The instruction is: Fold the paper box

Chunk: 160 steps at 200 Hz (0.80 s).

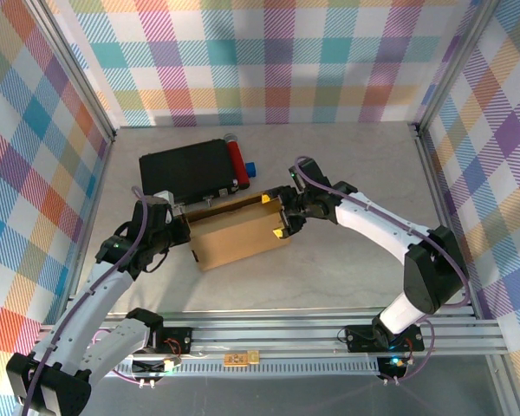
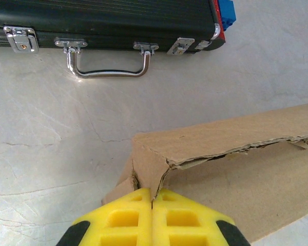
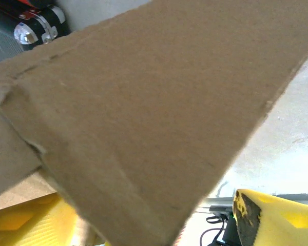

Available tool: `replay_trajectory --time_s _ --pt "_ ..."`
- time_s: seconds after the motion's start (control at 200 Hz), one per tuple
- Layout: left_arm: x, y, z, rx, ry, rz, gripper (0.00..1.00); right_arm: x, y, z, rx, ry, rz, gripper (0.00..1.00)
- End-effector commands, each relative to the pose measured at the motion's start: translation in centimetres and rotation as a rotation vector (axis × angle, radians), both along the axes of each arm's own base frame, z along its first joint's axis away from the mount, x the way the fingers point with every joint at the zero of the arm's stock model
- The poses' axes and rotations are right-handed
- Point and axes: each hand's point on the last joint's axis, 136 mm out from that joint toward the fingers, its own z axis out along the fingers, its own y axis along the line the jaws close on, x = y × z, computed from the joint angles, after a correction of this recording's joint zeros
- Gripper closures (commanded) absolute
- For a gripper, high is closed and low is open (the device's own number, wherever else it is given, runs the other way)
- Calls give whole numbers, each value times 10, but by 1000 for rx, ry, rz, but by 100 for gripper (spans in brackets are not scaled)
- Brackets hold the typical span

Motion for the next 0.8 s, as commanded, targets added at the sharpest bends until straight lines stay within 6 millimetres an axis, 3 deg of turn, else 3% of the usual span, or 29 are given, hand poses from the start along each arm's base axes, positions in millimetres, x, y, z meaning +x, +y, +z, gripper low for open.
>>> replay_trajectory --time_s 0.0,0.08,0.14,0.27,0.48,0.725,0.795 --pt "-2 1 3 23 -21 -11 100 13 0 54 41 -187 6 11" --pt "-1 1 2 25 -21 -8 100 12 -4 68 38 -258 -21 1" --pt "-1 1 2 25 -21 -7 100 13 -3 71 62 -295 -41 1" --pt "-1 1 2 27 -24 -6 100 16 -1 54 81 -252 -81 1" --pt "-1 0 4 29 -28 -7 100 20 19 36 100 -140 -57 1" --pt "-2 -3 6 34 -40 -21 100 38 29 30 115 -120 -100 0" --pt "-2 -5 7 38 -45 -27 100 40 34 24 119 -98 -96 4"
